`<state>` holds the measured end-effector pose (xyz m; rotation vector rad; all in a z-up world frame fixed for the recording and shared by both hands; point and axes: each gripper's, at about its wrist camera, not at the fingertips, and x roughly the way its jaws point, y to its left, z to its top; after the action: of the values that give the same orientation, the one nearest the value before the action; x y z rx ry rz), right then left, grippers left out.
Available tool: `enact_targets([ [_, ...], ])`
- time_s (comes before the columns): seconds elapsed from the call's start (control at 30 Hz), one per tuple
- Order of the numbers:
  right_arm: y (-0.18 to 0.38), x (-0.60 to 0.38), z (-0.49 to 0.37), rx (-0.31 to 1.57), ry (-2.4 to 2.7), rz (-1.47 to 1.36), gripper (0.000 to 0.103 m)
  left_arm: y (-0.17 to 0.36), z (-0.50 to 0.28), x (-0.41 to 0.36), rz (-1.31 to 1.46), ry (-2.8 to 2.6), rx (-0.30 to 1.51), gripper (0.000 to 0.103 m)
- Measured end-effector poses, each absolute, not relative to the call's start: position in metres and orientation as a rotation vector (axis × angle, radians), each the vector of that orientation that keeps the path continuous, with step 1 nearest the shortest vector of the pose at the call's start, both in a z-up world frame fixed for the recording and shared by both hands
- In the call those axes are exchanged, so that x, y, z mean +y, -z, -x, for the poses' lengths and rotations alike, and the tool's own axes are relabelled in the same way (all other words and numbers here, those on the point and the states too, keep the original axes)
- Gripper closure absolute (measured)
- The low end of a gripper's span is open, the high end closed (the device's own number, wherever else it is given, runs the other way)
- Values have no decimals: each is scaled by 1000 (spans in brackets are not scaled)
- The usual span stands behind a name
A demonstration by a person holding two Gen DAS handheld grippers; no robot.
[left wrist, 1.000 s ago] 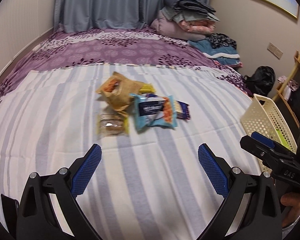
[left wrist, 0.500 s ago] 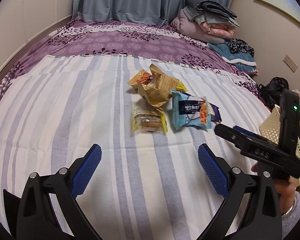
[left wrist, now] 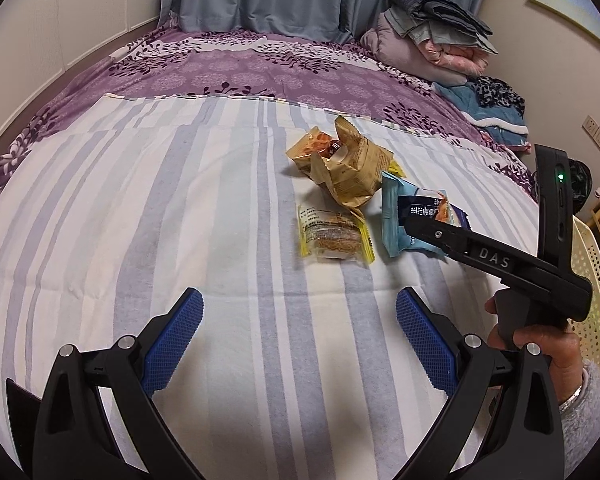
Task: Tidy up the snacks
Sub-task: 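Grasp the blue coconut biscuit bag with the right tool while the left tool grasps the clear cookie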
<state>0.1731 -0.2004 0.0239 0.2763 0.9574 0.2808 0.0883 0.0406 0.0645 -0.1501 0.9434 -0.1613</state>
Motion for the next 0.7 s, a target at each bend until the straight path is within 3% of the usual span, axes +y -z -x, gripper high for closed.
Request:
enact_targets([
  [0.43, -19, -184, -185, 955, -262, -204, 8, -56, -96, 52, 155, 128, 955, 5],
  [0.5, -19, -183, -184, 953, -246, -169, 16, -55, -98, 52, 153, 125, 956, 5],
  [0.7, -21, -187, -179, 949, -262, -166, 25, -51, -103, 52, 147, 115, 959, 5],
])
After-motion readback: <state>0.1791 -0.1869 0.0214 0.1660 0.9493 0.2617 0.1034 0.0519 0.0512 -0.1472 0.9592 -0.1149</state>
